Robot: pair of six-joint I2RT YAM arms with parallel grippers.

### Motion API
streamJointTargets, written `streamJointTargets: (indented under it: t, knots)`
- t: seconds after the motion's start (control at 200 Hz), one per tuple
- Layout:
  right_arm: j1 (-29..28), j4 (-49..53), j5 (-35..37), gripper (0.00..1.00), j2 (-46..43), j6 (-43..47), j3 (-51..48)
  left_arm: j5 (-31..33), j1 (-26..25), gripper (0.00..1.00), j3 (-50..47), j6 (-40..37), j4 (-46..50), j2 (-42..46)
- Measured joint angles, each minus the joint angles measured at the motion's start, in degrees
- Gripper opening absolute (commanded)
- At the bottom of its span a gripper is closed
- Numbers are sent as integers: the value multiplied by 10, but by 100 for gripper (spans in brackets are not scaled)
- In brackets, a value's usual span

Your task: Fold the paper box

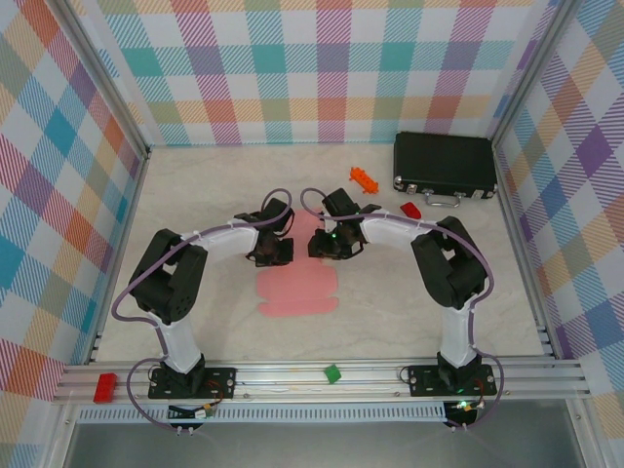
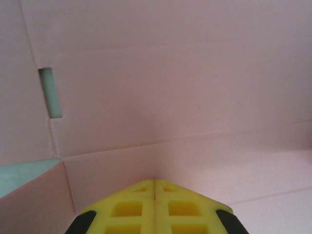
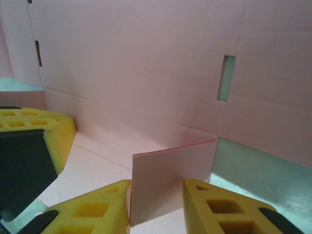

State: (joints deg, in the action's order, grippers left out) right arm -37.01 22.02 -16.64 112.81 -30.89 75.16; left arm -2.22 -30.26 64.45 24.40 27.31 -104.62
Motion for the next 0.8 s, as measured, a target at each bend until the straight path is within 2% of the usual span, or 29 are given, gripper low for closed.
streamJointTargets:
  t: [0.27,0.535,0.66,0.8]
  knots:
    - [12,-4,31,36,-42,-5,-22,26,0,0,30,-25,3,-23]
    - [80,2,28,41,-122,17,-37,60,-1,0,85,-74,33,-57]
    - [113,34,17,42,-115,54,-8,62,0,5,129,-91,66,-68]
    - [137,72,1,42,-66,107,82,62,0,9,152,-94,77,-55]
